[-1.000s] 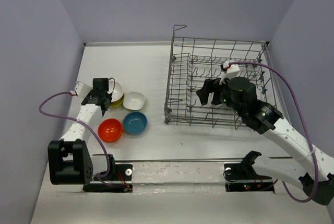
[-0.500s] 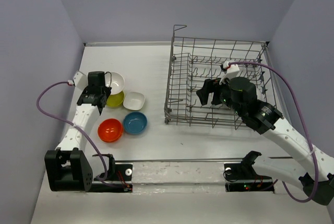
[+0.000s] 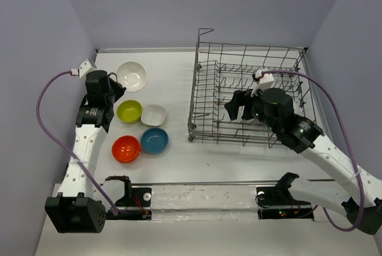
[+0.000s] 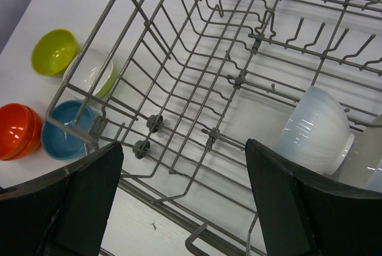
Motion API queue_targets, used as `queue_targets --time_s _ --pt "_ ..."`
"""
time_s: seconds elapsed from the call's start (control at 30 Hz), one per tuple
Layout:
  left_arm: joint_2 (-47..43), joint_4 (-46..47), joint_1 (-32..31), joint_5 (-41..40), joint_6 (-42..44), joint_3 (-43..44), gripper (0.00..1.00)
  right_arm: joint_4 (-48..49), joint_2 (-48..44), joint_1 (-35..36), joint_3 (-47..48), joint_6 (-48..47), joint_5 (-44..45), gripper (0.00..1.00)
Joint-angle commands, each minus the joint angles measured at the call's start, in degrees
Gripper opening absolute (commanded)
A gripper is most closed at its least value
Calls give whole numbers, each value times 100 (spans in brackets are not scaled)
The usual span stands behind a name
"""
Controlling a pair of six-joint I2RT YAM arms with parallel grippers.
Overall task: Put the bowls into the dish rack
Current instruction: Pass from the left arm to the right
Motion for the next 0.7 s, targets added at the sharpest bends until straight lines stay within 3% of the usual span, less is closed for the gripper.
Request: queue_targets --time_s 0.0,0.27,0.67 --pt "-220 400 16 729 535 519 0 293 -95 41 155 81 105 89" --pt "104 410 -107 1837 992 1432 0 276 -96 41 585 178 219 89" --pt "588 23 -924 1960 1449 2628 0 -14 124 41 1447 274 316 89"
